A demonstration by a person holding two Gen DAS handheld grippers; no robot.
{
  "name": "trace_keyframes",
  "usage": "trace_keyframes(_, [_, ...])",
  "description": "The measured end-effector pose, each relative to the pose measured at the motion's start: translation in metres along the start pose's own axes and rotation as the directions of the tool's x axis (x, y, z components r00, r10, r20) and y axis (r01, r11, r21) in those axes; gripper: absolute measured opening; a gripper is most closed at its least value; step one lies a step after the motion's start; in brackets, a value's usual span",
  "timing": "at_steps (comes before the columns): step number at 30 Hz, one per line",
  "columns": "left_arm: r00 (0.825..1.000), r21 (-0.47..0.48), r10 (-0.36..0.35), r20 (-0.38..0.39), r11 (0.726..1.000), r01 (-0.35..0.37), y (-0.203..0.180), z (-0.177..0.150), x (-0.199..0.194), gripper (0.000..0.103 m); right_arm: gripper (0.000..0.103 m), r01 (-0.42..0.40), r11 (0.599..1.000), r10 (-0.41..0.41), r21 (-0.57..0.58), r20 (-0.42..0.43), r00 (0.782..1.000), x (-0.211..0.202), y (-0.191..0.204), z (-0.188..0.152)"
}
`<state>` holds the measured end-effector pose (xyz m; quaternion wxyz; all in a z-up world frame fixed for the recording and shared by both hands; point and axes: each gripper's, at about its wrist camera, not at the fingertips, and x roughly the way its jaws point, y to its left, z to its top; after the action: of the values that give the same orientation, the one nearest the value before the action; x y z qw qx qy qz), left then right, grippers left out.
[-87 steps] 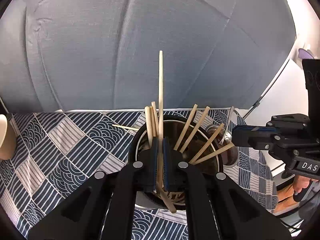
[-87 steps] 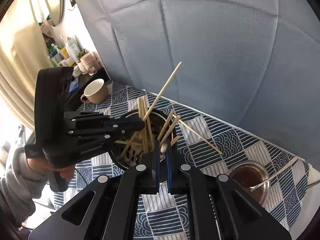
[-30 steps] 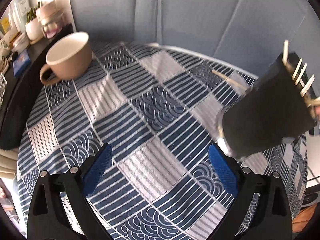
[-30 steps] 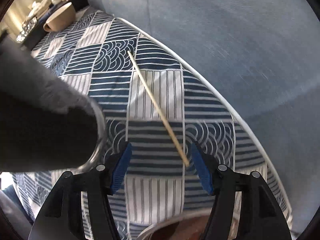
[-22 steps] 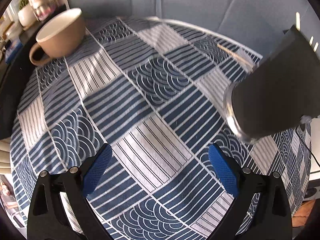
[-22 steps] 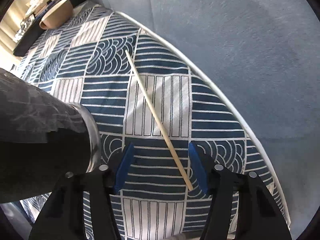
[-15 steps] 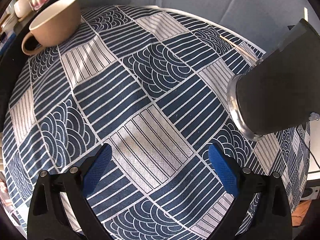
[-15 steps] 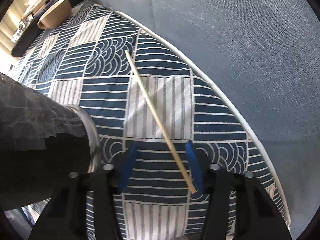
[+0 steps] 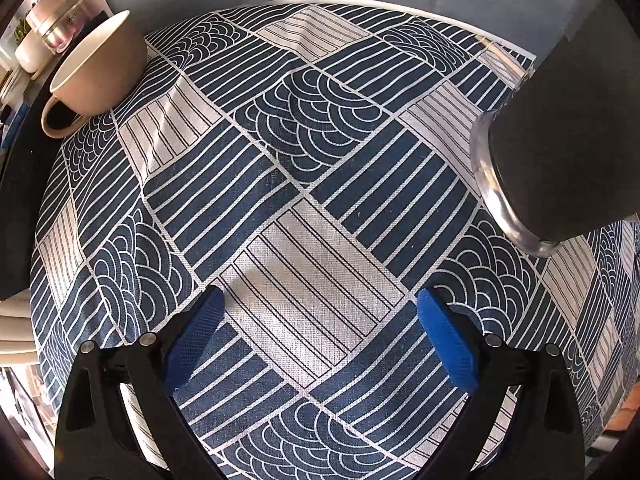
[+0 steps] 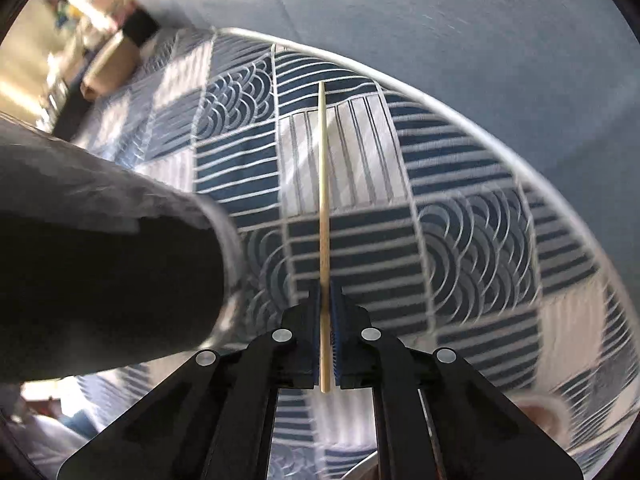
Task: Organize utensils
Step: 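Lift the chopstick in the right tool over the holder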
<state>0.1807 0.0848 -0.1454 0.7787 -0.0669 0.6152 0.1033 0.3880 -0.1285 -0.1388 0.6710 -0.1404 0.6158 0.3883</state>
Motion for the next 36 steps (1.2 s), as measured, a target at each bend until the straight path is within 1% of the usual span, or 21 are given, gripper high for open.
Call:
trace_keyframes(1, [1.0,-0.001,0.0,-0.005,1.0,0.0,0.0,0.001,0.0,0.091,0.005,-0.023,0.999,0.022,0.022,0.026,0.999,-0.008,0.0,-0.005])
trace_keyframes(3, [1.0,-0.003,-0.002,-0.024,1.0,0.002,0.002,0.001,-0.003,0.082,0.005,-0.063,0.996,0.058,0.063,0.08,0.995,-0.024,-0.001,-0.019])
trace_keyframes(5, [0.999,-0.014,-0.009,-0.039,1.0,0.009,0.009,-0.004,-0.009,0.081,0.005,-0.109,0.988,0.094,0.111,0.138,0.986,-0.044,-0.003,-0.034])
trace_keyframes(6, [0.999,-0.023,-0.024,-0.043,0.999,0.023,0.011,-0.006,-0.012,0.079,0.005,-0.13,0.983,0.109,0.13,0.159,0.981,-0.052,-0.006,-0.04])
trace_keyframes(9, [0.998,-0.018,-0.05,-0.047,0.999,0.049,0.017,-0.007,-0.021,0.078,0.005,-0.175,0.969,0.132,0.177,0.233,0.963,-0.077,-0.005,-0.064])
trace_keyframes(12, [0.998,0.007,-0.05,-0.044,0.999,0.05,0.021,-0.005,-0.035,0.078,0.005,-0.21,0.957,0.141,0.201,0.31,0.94,-0.103,0.003,-0.085])
trace_keyframes(15, [0.997,0.03,-0.07,-0.023,0.997,0.071,0.025,0.0,-0.054,0.078,0.005,-0.239,0.947,0.14,0.213,0.399,0.906,-0.135,0.017,-0.103])
trace_keyframes(16, [0.996,0.041,-0.088,-0.01,0.995,0.088,0.026,0.004,-0.065,0.078,0.005,-0.254,0.945,0.146,0.207,0.428,0.892,-0.144,0.025,-0.106])
trace_keyframes(17, [0.995,0.05,-0.095,0.0,0.994,0.095,0.026,0.006,-0.072,0.078,0.005,-0.272,0.942,0.157,0.195,0.458,0.875,-0.155,0.034,-0.106])
trace_keyframes(18, [0.995,0.061,-0.1,0.015,0.993,0.099,0.026,0.009,-0.081,0.078,0.005,-0.276,0.943,0.159,0.186,0.478,0.864,-0.163,0.039,-0.107])
trace_keyframes(20, [0.992,0.09,-0.112,0.059,0.99,0.106,0.02,0.017,-0.105,0.078,0.005,-0.297,0.943,0.174,0.151,0.535,0.827,-0.18,0.058,-0.103])
trace_keyframes(22, [0.986,0.114,-0.126,0.106,0.987,0.113,0.015,0.025,-0.125,0.079,0.005,-0.313,0.943,0.198,0.115,0.561,0.803,-0.188,0.073,-0.093])
trace_keyframes(23, [0.982,0.127,-0.135,0.128,0.985,0.119,0.011,0.028,-0.134,0.079,0.005,-0.322,0.941,0.211,0.101,0.566,0.796,-0.189,0.079,-0.087])
trace_keyframes(25, [0.978,0.145,-0.144,0.152,0.982,0.122,0.006,0.037,-0.145,0.08,0.005,-0.321,0.942,0.21,0.101,0.568,0.796,-0.188,0.087,-0.079])
trace_keyframes(27, [0.975,0.171,-0.146,0.167,0.978,0.117,0.002,0.041,-0.157,0.082,0.005,-0.334,0.939,0.227,0.086,0.574,0.787,-0.183,0.093,-0.068])
trace_keyframes(30, [0.974,0.19,-0.139,0.182,0.976,0.104,-0.003,0.045,-0.167,0.088,0.005,-0.336,0.94,0.234,0.068,0.587,0.775,-0.177,0.099,-0.058])
trace_keyframes(31, [0.974,0.191,-0.135,0.185,0.976,0.099,-0.004,0.045,-0.168,0.088,0.005,-0.334,0.941,0.238,0.056,0.594,0.769,-0.174,0.102,-0.053])
trace_keyframes(34, [0.973,0.183,-0.129,0.191,0.979,0.094,-0.005,0.048,-0.172,0.088,0.005,-0.293,0.956,0.217,0.026,0.608,0.764,-0.162,0.112,-0.046])
trace_keyframes(36, [0.973,0.172,-0.129,0.192,0.98,0.097,-0.006,0.05,-0.175,0.088,0.005,-0.251,0.968,0.189,0.016,0.615,0.766,-0.152,0.116,-0.044])
